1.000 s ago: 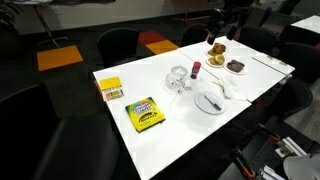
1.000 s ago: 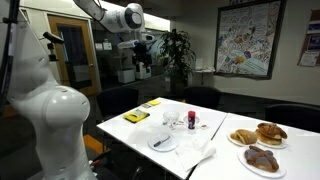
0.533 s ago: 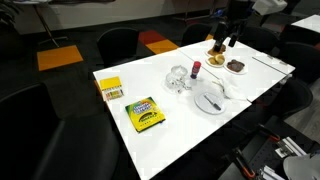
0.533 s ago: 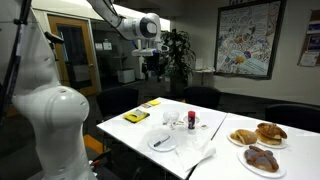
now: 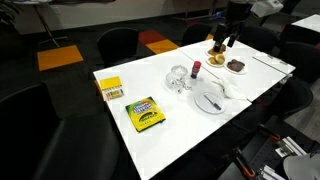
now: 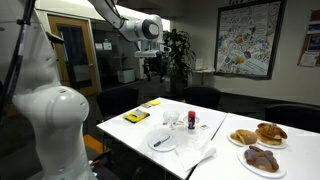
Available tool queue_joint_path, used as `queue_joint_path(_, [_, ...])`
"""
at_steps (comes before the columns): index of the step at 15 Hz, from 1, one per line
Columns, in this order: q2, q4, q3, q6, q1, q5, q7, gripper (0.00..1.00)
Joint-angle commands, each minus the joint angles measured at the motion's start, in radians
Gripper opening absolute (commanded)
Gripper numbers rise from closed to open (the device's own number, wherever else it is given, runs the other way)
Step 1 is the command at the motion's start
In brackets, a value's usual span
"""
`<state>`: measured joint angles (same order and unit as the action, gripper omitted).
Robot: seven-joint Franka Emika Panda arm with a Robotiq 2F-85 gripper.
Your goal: Move the glass bowl to the left
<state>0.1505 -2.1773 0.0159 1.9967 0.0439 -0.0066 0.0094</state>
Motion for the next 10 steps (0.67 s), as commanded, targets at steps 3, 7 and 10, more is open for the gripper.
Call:
queue_joint_path(3, [-0.029, 0.004, -0.008, 0.253, -0.023, -0.141, -0.027, 1.00])
queue_joint_path(7, [-0.099, 0.010, -0.005, 0.434, -0.008, -0.093, -0.086, 1.00])
queue_joint_path(10, [-0.090, -0.001, -0.012, 0.442, -0.011, -0.077, -0.080, 1.00])
